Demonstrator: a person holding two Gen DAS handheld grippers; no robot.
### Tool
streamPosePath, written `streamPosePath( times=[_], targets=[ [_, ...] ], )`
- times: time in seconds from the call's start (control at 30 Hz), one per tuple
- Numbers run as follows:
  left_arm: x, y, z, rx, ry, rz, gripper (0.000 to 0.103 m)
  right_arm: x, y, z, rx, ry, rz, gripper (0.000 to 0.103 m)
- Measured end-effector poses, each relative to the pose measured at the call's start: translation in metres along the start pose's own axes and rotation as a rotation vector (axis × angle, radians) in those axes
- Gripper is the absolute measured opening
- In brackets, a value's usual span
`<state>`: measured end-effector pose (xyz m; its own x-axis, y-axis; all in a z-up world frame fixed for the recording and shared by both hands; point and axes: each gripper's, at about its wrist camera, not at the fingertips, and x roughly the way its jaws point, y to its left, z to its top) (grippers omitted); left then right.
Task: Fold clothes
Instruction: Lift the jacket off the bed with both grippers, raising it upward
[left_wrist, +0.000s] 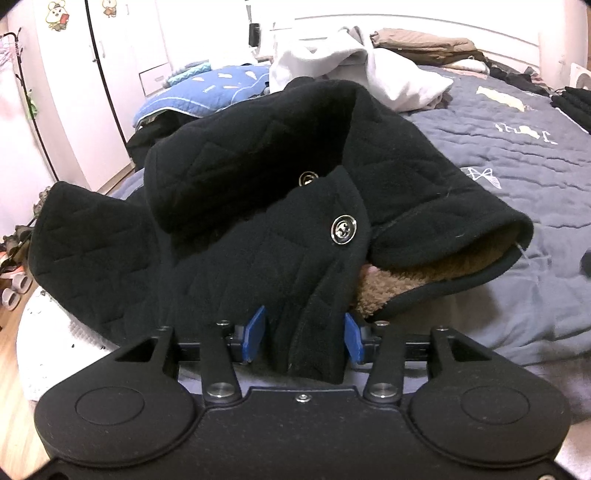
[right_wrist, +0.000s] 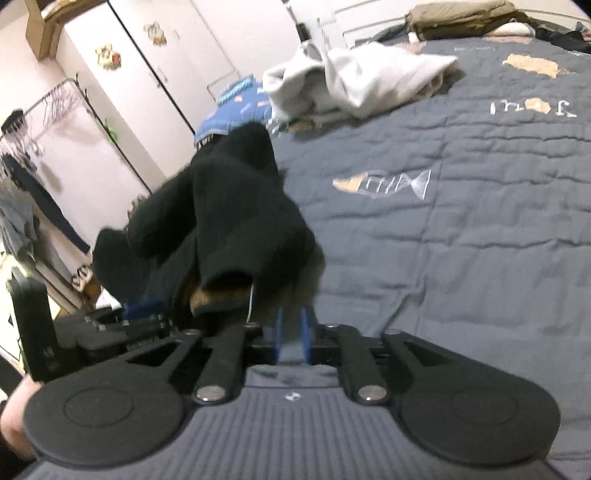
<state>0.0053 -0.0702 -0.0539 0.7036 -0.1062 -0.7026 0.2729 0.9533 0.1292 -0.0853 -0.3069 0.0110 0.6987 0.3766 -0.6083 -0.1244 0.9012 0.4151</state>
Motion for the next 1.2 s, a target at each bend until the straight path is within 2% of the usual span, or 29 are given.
streamPosePath(
  times=[0.03, 0.07, 0.1, 0.17, 0.3, 0.37, 0.47, 0.63, 0.67, 0.77, 0.8, 0.97, 1.2],
  targets=[
    [0.001, 0.000, 0.000, 0.000, 0.003, -0.002, 0.044, -0.001, 0.000, 0.002, -0.006, -0.015, -0.001, 0.027],
    [0.002, 0.000, 0.000, 0.001, 0.006, -0.005, 0.042, -0.003, 0.000, 0.004, -0.011, -0.031, -0.003, 0.040],
    [0.003, -0.001, -0.001, 0.003, 0.009, -0.008, 0.040, -0.004, 0.001, 0.006, -0.017, -0.046, -0.004, 0.047],
    [0.005, -0.003, -0.001, 0.013, 0.014, -0.012, 0.035, 0.000, 0.005, 0.008, -0.042, -0.063, -0.003, 0.050],
    [0.009, -0.006, -0.002, 0.026, 0.024, -0.010, 0.034, 0.017, 0.012, 0.009, -0.082, -0.066, -0.011, 0.054],
    [0.010, -0.007, -0.002, 0.030, 0.024, -0.006, 0.018, 0.027, 0.016, 0.008, -0.105, -0.067, -0.017, 0.054],
    [0.009, -0.005, -0.002, 0.014, 0.025, -0.016, 0.010, 0.046, 0.027, 0.009, -0.205, -0.064, -0.062, 0.055],
    [0.008, -0.002, -0.001, 0.007, 0.022, -0.038, 0.006, 0.069, 0.033, 0.008, -0.266, -0.062, -0.079, 0.055],
    [0.008, -0.001, -0.001, 0.002, 0.022, -0.044, 0.006, 0.072, 0.032, 0.008, -0.262, -0.068, -0.074, 0.053],
    [0.003, 0.001, 0.000, -0.008, 0.008, -0.066, 0.005, 0.081, 0.027, 0.012, -0.207, -0.048, -0.058, 0.013],
    [0.000, 0.001, 0.000, -0.010, -0.002, -0.074, 0.005, 0.082, 0.024, 0.013, -0.179, -0.047, -0.048, 0.010],
    [-0.013, 0.000, 0.000, -0.019, -0.064, -0.087, 0.004, 0.076, 0.014, 0.017, -0.085, -0.073, -0.026, 0.006],
    [-0.040, -0.024, 0.005, 0.006, -0.160, -0.224, 0.004, 0.028, -0.004, 0.044, 0.044, -0.195, -0.014, 0.005]
  ],
)
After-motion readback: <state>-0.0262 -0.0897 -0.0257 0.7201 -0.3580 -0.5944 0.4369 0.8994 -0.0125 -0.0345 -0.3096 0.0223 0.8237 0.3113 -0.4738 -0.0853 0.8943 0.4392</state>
